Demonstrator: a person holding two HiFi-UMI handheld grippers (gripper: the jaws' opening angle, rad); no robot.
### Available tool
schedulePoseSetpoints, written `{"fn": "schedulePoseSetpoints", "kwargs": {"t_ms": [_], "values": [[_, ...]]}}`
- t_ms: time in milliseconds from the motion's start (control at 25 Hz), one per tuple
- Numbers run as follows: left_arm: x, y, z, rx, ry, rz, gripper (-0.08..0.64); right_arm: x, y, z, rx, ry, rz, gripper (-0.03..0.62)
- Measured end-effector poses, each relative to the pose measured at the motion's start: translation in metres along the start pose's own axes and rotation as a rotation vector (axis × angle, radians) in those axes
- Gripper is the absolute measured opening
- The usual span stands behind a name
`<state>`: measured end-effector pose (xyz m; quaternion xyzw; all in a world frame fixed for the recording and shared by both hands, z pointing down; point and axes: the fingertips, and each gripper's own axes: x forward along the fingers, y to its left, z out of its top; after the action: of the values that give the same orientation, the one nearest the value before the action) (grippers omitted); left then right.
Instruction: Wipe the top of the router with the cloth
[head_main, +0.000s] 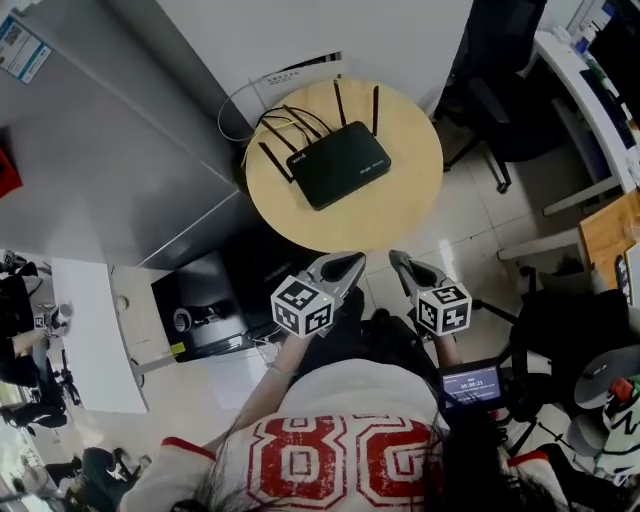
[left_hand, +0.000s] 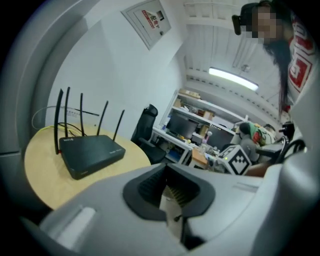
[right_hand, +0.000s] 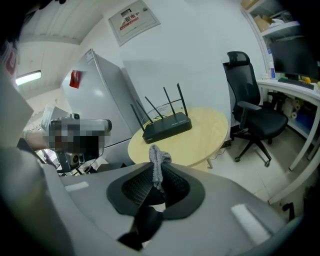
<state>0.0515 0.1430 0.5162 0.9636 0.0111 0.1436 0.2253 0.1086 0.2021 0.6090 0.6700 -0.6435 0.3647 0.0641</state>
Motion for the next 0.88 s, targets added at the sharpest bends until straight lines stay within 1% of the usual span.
{"fn": "schedulePoseSetpoints", "kwargs": {"t_ms": [80,160,400,520,640,880], "values": [[-0.001,-0.019,-0.015,0.028,0.035,-0.018,0.000,-0.006,0.007,-0.008,-0.016,-0.003,0.017,0.043],[-0.006,-0.028,-0.025,0.039,0.047,-0.007,0.000,-0.012,0.013,-0.012,-0.030,-0.008,0.033,0.043],[-0.024,-0.036,-0.039,0.025,0.014,0.068,0.000,-0.026,0.027,-0.009,-0.066,-0.066,0.065,0.043],[-0.028,-0.037,-0.039,0.020,0.004,0.074,0.000,-0.027,0.033,-0.003,-0.078,-0.087,0.075,0.043],[-0.030,-0.039,-0.036,0.021,-0.003,0.077,0.000,-0.029,0.036,-0.002,-0.082,-0.087,0.083,0.043],[-0.027,-0.044,-0.030,0.044,-0.015,0.090,0.000,-0.035,0.036,-0.002,-0.084,-0.095,0.109,0.043]]}}
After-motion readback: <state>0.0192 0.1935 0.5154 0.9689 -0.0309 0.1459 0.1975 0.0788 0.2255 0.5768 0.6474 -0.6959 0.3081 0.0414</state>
